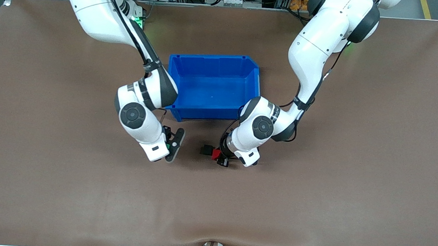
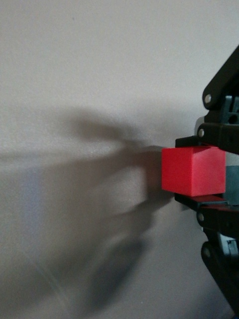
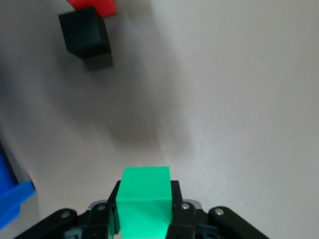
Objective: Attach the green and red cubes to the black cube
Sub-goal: 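Press the red cube onto the black cube with the left gripper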
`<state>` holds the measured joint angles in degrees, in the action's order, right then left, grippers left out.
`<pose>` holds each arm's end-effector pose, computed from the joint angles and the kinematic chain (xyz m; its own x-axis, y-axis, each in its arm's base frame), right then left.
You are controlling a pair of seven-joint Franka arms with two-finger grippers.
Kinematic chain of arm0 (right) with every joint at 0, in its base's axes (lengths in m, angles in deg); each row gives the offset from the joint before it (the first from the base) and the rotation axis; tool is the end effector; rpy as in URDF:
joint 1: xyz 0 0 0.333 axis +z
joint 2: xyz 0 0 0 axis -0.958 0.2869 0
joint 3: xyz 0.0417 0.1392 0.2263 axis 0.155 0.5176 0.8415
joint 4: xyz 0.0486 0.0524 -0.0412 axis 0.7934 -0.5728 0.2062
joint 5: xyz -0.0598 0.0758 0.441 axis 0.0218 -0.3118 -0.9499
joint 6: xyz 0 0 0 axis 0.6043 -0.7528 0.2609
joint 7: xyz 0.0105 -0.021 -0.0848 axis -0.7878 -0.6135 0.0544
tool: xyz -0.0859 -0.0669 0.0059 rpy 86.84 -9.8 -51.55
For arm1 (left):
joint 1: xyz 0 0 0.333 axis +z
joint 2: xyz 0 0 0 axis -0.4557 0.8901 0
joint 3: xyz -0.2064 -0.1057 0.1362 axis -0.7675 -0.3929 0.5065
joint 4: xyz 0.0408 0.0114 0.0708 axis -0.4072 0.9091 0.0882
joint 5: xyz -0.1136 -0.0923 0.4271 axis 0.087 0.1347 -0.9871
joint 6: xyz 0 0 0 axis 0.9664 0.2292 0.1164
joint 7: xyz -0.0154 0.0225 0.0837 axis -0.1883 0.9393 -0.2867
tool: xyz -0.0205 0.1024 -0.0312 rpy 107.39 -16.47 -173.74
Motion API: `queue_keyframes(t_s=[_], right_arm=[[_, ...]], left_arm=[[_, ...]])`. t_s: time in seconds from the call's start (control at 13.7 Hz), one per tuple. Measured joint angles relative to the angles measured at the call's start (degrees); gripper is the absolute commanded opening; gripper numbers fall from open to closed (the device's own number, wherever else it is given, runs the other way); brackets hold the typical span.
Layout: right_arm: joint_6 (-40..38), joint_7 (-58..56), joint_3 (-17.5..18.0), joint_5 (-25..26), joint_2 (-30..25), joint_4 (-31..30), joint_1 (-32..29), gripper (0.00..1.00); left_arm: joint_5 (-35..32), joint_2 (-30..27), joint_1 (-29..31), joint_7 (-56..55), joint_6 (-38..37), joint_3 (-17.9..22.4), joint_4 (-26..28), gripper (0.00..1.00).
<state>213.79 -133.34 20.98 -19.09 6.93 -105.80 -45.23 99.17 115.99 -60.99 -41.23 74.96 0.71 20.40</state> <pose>0.6470 0.3281 0.1694 0.2874 0.9564 0.0514 0.9576 -0.2881 0.0052 0.6153 -0.4788 0.1171 0.1006 0.9253 -0.3657 0.9942 -0.0791 0.0733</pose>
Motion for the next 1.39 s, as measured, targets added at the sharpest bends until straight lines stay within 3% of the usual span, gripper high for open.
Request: queue_keyframes(t_s=[0.37,0.44,0.66,0.8,0.95,1.02,1.1,1.39], right_arm=[[0.21,0.85,-0.64,-0.02,0.26,0.0,0.53,0.0],[0.21,0.85,-0.72,-0.02,0.26,0.0,0.49,0.0],[0.19,0.85,-0.76,-0.02,0.27,0.0,0.47,0.0],[0.19,0.85,-0.76,-0.02,0.27,0.0,0.47,0.0],[0.18,0.85,-0.76,-0.02,0.27,0.0,0.47,0.0],[0.18,0.85,-0.76,-0.02,0.27,0.0,0.47,0.0],[0.18,0.85,-0.77,-0.02,0.27,0.0,0.47,0.0],[0.18,0.84,-0.79,-0.02,0.27,0.0,0.46,0.0]], left_arm=[[0.0,0.08,-0.02,0.0,0.06,-0.08,0.0,0.01],[0.0,0.08,-0.02,0.0,0.06,-0.09,0.0,0.07],[0.0,0.16,-0.35,0.0,0.06,-0.25,0.0,0.1],[0.0,0.19,-0.63,0.0,0.06,-0.25,-0.01,0.27],[0.0,0.19,-0.78,0.0,0.06,-0.25,0.0,0.67],[0.0,0.2,-0.8,0.0,0.06,-0.25,0.0,0.94],[0.0,0.23,-0.8,0.01,0.06,-0.25,0.0,1.0],[-0.13,0.26,-0.8,1.32,0.05,-0.05,-0.02,1.0]])
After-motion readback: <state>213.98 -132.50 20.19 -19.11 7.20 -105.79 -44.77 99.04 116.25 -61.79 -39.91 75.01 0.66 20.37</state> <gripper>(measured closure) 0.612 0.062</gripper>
